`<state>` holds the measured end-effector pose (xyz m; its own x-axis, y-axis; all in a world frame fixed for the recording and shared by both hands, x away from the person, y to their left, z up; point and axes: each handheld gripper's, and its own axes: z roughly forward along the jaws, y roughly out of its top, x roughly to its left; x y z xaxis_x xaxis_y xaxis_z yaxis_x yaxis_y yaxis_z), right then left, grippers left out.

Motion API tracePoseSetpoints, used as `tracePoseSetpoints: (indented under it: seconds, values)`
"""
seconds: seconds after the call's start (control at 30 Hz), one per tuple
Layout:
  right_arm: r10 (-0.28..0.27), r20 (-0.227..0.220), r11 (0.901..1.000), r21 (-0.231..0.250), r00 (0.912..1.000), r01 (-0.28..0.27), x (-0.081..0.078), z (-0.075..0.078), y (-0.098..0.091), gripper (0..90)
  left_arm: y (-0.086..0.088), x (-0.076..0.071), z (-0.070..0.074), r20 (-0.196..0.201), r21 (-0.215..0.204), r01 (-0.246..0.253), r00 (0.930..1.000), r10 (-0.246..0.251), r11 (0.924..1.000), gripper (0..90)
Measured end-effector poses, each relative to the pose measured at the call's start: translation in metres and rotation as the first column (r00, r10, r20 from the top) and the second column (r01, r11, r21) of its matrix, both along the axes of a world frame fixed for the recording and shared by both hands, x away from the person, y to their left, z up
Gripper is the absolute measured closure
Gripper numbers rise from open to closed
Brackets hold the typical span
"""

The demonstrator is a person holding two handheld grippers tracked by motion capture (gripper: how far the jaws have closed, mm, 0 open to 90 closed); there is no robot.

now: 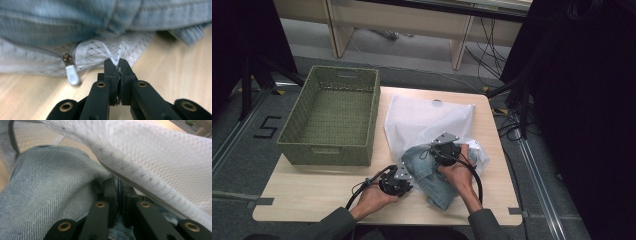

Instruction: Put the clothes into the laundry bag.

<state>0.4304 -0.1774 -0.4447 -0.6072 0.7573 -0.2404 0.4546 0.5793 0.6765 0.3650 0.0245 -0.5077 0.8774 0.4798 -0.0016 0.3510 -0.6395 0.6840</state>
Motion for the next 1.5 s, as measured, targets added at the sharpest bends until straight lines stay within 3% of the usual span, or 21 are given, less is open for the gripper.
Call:
tracePoseSetpoints:
  seconds: [0.2, 0.33, 0.37, 0.4, 0.43, 0.47, 0.5, 0.57, 0.63, 0.73, 0.77, 0.8, 0.87, 0.97, 1.0, 1.07, 1.1, 1.13, 1.23, 1.37, 1.5]
  values:
    - [-0.053, 0.049, 0.9986, 0.004, 0.9974, 0.052, 0.013, 0.011, -0.010, 86.4, 0.009, -0.015, 0.003, 0.012, 0.056, 0.056, 0.9983, -0.057, 0.9968, 87.5]
    - [-0.132, 0.117, 0.9911, 0.030, 0.9842, 0.130, 0.027, 0.022, -0.017, 86.4, 0.019, -0.016, 0.005, 0.007, 0.087, 0.068, 0.9976, -0.069, 0.9939, 87.4]
    - [-0.134, 0.111, 0.9904, 0.047, 0.9848, 0.130, 0.029, 0.021, -0.018, 86.2, 0.021, -0.014, 0.005, 0.004, 0.073, 0.065, 0.9979, -0.065, 0.9952, 87.3]
    - [-0.114, 0.065, 0.9924, 0.053, 0.9913, 0.111, 0.029, 0.019, -0.019, 85.5, 0.022, -0.014, 0.003, -0.016, 0.049, 0.045, 0.9989, -0.044, 0.9978, 87.3]
    - [-0.103, 0.055, 0.9931, 0.062, 0.9932, 0.099, 0.029, 0.016, -0.018, 84.8, 0.024, -0.011, 0.005, -0.011, 0.082, 0.072, 0.9974, -0.071, 0.9940, 87.2]
    - [-0.086, 0.039, 0.9942, 0.069, 0.9956, 0.083, 0.028, 0.012, -0.015, 83.2, 0.022, -0.012, 0.004, -0.017, 0.057, 0.053, 0.9985, -0.052, 0.9970, 87.1]
    - [-0.067, 0.033, 0.9956, 0.068, 0.9972, 0.064, 0.027, 0.009, -0.014, 81.3, 0.022, -0.010, 0.005, -0.011, 0.080, 0.079, 0.9969, -0.078, 0.9937, 87.1]
    - [-0.032, -0.036, 0.9969, 0.071, 0.9989, 0.034, 0.021, 0.002, -0.008, 75.6, 0.022, -0.008, 0.005, -0.024, 0.070, 0.071, 0.9973, -0.069, 0.9951, 86.9]
    - [-0.027, -0.026, 0.9959, 0.086, 0.9993, 0.029, 0.012, 0.002, -0.004, 68.3, 0.023, -0.009, 0.005, -0.033, 0.069, 0.068, 0.9973, -0.066, 0.9953, 86.9]
    - [-0.012, -0.049, 0.9898, 0.141, 0.9987, 0.019, -0.003, 0.018, -0.008, 52.9, 0.022, -0.009, 0.006, -0.036, 0.076, 0.076, 0.9966, -0.074, 0.9942, 86.7]
    - [0.017, -0.025, 0.9892, 0.146, 0.9996, -0.013, -0.006, 0.022, -0.012, 50.1, 0.021, -0.009, 0.006, -0.040, 0.073, 0.072, 0.9968, -0.069, 0.9947, 86.7]
    - [0.038, -0.058, 0.9842, 0.175, 0.9976, -0.028, -0.014, 0.027, -0.014, 48.4, 0.022, -0.008, 0.006, -0.039, 0.073, 0.076, 0.9966, -0.073, 0.9944, 86.7]
    - [0.058, -0.067, 0.9771, 0.209, 0.9960, -0.043, -0.029, 0.034, -0.018, 46.5, 0.022, -0.008, 0.006, -0.040, 0.073, 0.074, 0.9967, -0.071, 0.9946, 86.7]
    - [0.080, -0.107, 0.9776, 0.203, 0.9911, -0.057, -0.048, 0.034, -0.019, 44.7, 0.020, -0.009, 0.005, -0.047, 0.044, 0.050, 0.9977, -0.048, 0.9977, 86.7]
    - [0.082, -0.117, 0.9781, 0.200, 0.9898, -0.057, -0.051, 0.033, -0.018, 44.4, 0.022, -0.007, 0.006, -0.045, 0.072, 0.071, 0.9967, -0.068, 0.9949, 86.7]
    - [0.101, -0.139, 0.9775, 0.198, 0.9852, -0.072, -0.062, 0.026, -0.015, 42.7, 0.020, -0.009, 0.005, -0.047, 0.041, 0.043, 0.9981, -0.041, 0.9982, 86.6]
    - [0.105, -0.133, 0.9783, 0.192, 0.9855, -0.078, -0.065, 0.023, -0.014, 42.5, 0.021, -0.008, 0.007, -0.048, 0.079, 0.070, 0.9966, -0.067, 0.9944, 86.6]
    - [0.107, -0.153, 0.9804, 0.180, 0.9824, -0.079, -0.070, 0.019, -0.012, 42.3, 0.021, -0.007, 0.007, -0.045, 0.081, 0.074, 0.9965, -0.071, 0.9940, 86.6]
    - [0.141, -0.147, 0.9817, 0.149, 0.9791, -0.119, -0.077, 0.010, -0.011, 41.5, 0.021, -0.006, 0.007, -0.059, 0.078, 0.069, 0.9962, -0.065, 0.9946, 86.5]
    - [0.132, -0.168, 0.9834, 0.146, 0.9770, -0.108, -0.083, 0.001, -0.011, 40.4, 0.021, -0.006, 0.008, -0.048, 0.088, 0.080, 0.9959, -0.076, 0.9928, 86.4]
    - [0.128, -0.168, 0.9856, 0.131, 0.9774, -0.107, -0.087, 0.005, -0.012, 40.9, 0.021, -0.007, 0.008, -0.053, 0.084, 0.076, 0.9960, -0.071, 0.9936, 86.3]
